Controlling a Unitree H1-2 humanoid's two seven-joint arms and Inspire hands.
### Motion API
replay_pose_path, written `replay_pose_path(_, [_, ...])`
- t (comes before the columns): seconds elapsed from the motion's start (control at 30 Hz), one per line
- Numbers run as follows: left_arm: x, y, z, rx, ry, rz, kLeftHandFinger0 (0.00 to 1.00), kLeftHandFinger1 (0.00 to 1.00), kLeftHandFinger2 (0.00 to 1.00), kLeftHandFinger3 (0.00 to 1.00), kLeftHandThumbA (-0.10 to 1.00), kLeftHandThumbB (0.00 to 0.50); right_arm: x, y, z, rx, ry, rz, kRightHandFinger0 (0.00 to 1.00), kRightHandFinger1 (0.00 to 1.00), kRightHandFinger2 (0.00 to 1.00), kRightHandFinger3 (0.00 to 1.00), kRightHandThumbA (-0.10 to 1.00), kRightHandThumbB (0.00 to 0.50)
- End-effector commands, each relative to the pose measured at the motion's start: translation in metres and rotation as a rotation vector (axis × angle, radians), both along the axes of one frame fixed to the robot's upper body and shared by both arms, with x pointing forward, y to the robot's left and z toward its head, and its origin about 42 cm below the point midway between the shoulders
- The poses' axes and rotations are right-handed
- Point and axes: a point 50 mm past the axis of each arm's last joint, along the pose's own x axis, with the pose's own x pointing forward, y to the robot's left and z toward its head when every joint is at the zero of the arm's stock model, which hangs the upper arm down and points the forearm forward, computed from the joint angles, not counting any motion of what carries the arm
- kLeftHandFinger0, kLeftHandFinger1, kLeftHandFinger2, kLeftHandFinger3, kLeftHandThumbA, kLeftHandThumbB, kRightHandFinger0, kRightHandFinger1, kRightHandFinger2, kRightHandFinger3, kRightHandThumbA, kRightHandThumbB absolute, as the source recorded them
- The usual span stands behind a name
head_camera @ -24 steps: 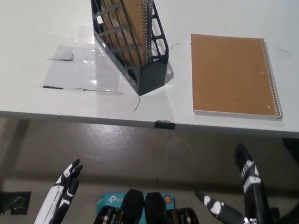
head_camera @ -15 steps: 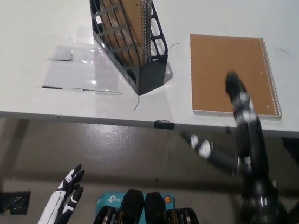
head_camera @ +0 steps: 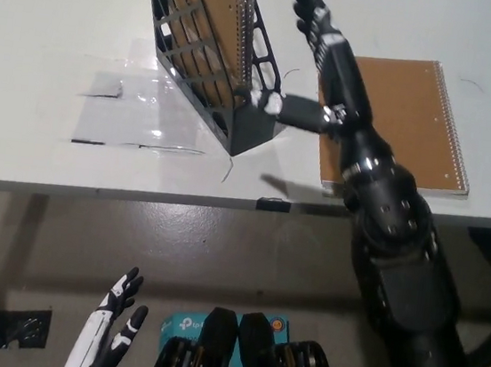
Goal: Use the right hand to pick up a book from the book holder on the left side and put it on another book on the right side
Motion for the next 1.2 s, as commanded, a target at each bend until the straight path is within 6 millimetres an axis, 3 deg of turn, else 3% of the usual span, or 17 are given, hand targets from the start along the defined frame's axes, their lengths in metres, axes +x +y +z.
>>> replay_pose_path(0.0, [0.009, -0.002, 0.012, 0.007, -0.067, -0.008, 1.00, 1.00, 1.00, 1.00, 0.93, 0.145, 0.016, 0.023, 0.037, -0.031, -0.040, 0.040, 1.00, 1.00, 1.00, 1.00, 1.00, 0.321])
replay_pose_path(0.17, [0.011, -0.003, 0.015, 0.028, -0.075, -0.011, 1.00, 1.00, 1.00, 1.00, 0.90, 0.135, 0.030, 0.036, 0.042, -0.044, -0.008, 0.064, 1.00, 1.00, 1.00, 1.00, 1.00, 0.331])
replay_pose_path(0.57, [0.013, -0.003, 0.015, 0.040, -0.053, -0.027, 1.00, 1.00, 1.00, 1.00, 0.81, 0.144, 0.040, 0.053, 0.044, -0.067, 0.033, 0.094, 1.00, 1.00, 1.00, 1.00, 1.00, 0.310])
replay_pose_path(0.7, [0.012, -0.003, 0.016, 0.057, -0.064, -0.023, 1.00, 1.00, 1.00, 1.00, 0.66, 0.102, 0.047, 0.056, 0.043, -0.050, 0.070, 0.096, 1.00, 1.00, 1.00, 1.00, 1.00, 0.271])
replay_pose_path(0.83, [0.013, -0.004, 0.019, 0.064, -0.070, -0.015, 1.00, 1.00, 1.00, 1.00, 0.47, 0.081, 0.050, 0.056, 0.047, -0.052, 0.073, 0.091, 1.00, 1.00, 1.00, 1.00, 1.00, 0.275])
replay_pose_path(1.07, [0.013, -0.005, 0.020, 0.051, -0.069, -0.004, 1.00, 1.00, 1.00, 1.00, 0.34, 0.101, 0.056, 0.063, 0.049, -0.018, 0.134, 0.109, 1.00, 1.00, 1.00, 1.00, 1.00, 0.295])
replay_pose_path(1.17, [0.013, -0.005, 0.020, 0.041, -0.075, 0.002, 1.00, 1.00, 1.00, 1.00, 0.30, 0.111, 0.057, 0.066, 0.051, 0.051, 0.176, 0.126, 0.99, 1.00, 1.00, 1.00, 1.00, 0.276])
